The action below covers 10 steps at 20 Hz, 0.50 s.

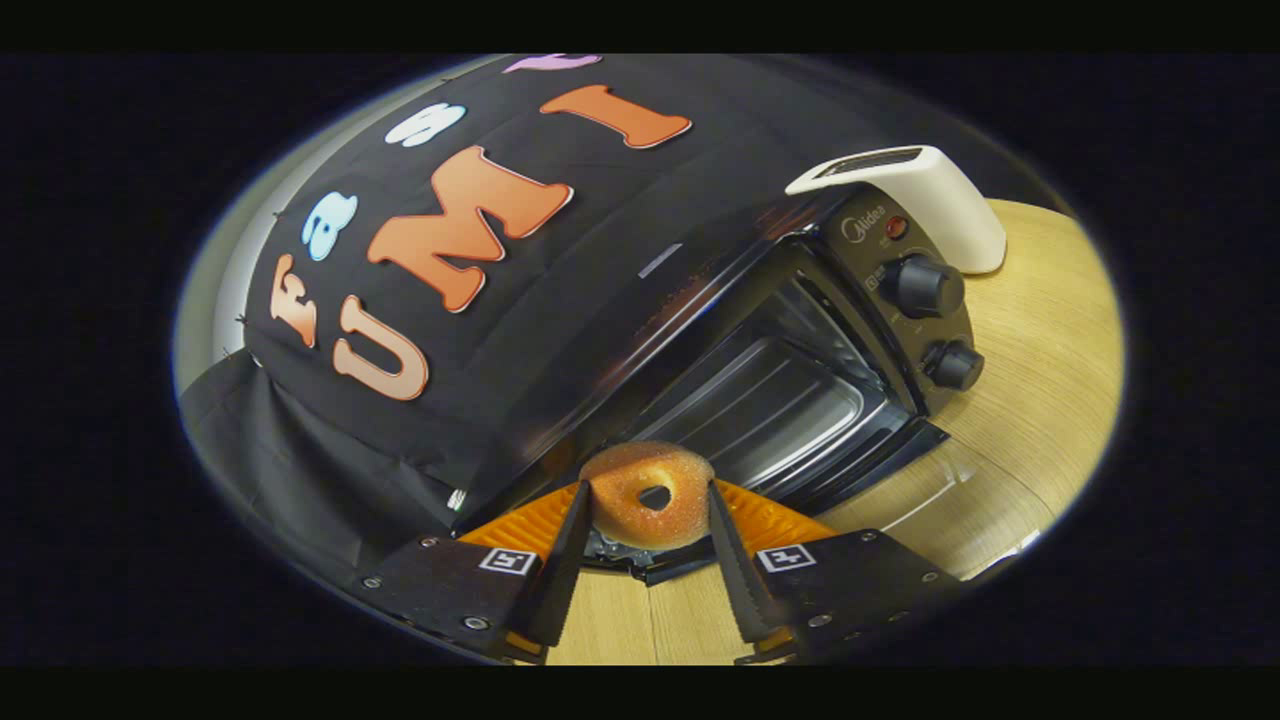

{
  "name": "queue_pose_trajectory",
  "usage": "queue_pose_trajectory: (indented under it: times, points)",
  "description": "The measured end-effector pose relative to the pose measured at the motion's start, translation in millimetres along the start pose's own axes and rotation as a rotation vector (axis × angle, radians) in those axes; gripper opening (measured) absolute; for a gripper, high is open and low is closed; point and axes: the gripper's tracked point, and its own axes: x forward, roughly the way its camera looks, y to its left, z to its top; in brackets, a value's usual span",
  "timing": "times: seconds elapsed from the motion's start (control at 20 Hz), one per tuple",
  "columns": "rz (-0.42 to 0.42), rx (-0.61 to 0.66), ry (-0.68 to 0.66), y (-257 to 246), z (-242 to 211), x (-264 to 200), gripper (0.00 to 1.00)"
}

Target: Open the toaster oven, put the food inside, and close the toaster oven door.

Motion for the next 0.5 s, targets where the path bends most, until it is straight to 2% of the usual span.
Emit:
queue_pose_trajectory:
  times: [0.3, 0.5]
  points:
    - [-0.106, -0.142, -0.123, -13.6, 13.8, 23.1, 0.65]
    - [-0.124, -0.232, -0.146, -11.3, 14.8, 36.0, 0.74]
